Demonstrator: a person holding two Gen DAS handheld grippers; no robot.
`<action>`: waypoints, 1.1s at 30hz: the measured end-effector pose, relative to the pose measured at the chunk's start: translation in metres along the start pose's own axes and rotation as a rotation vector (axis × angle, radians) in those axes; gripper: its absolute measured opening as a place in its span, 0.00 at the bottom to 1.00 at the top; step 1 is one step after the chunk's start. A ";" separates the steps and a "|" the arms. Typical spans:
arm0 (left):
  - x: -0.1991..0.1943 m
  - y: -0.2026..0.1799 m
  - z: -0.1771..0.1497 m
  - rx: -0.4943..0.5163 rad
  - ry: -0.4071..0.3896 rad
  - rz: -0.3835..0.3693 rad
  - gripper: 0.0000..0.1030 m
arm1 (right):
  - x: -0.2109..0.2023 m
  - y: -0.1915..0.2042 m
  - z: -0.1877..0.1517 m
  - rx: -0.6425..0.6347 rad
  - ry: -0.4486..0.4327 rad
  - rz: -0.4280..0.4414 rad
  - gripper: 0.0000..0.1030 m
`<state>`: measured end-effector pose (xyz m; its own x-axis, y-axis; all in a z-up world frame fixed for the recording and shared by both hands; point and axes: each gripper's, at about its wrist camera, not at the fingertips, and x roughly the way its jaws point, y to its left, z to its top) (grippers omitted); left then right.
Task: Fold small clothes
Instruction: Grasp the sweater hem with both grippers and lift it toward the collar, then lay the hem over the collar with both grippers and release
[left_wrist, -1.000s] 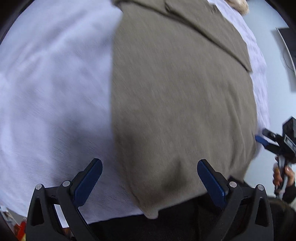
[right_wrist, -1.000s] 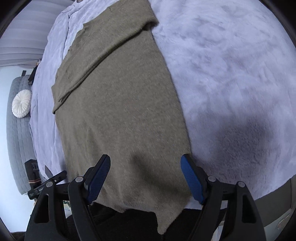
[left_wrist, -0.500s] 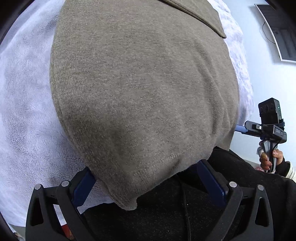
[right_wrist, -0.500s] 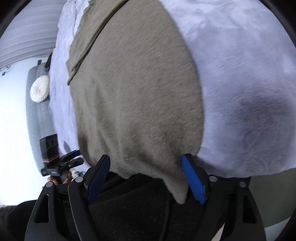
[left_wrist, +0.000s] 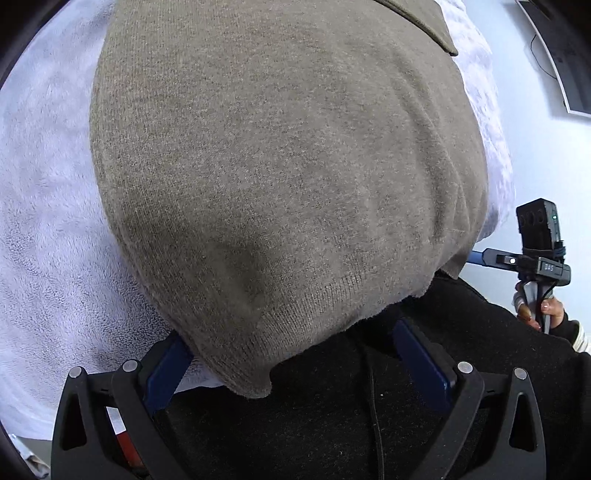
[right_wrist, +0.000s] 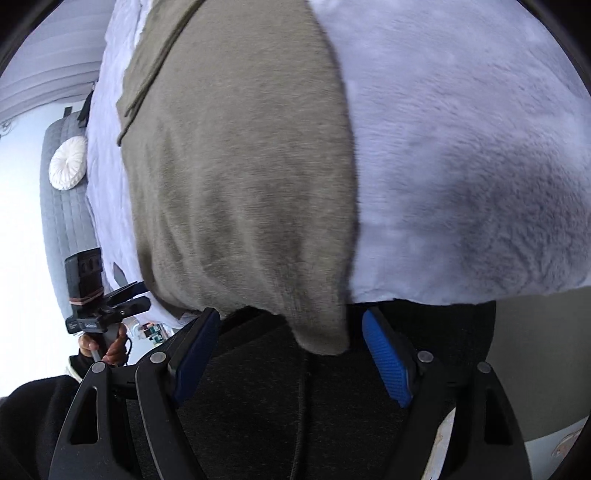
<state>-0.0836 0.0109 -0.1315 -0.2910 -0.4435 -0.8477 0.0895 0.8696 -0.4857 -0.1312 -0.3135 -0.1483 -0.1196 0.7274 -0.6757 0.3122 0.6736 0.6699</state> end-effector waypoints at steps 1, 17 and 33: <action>-0.001 -0.001 0.004 -0.002 -0.004 -0.012 1.00 | 0.002 0.000 0.000 -0.001 0.002 0.015 0.80; -0.080 0.049 0.008 -0.090 -0.179 -0.157 0.18 | -0.024 0.068 0.027 -0.046 -0.122 0.383 0.13; -0.156 0.049 0.128 -0.117 -0.443 0.063 0.23 | -0.067 0.093 0.153 0.078 -0.335 0.181 0.16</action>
<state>0.0882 0.0949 -0.0507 0.1485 -0.4174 -0.8965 -0.0217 0.9050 -0.4249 0.0496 -0.3198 -0.0875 0.2544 0.7416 -0.6207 0.3720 0.5174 0.7707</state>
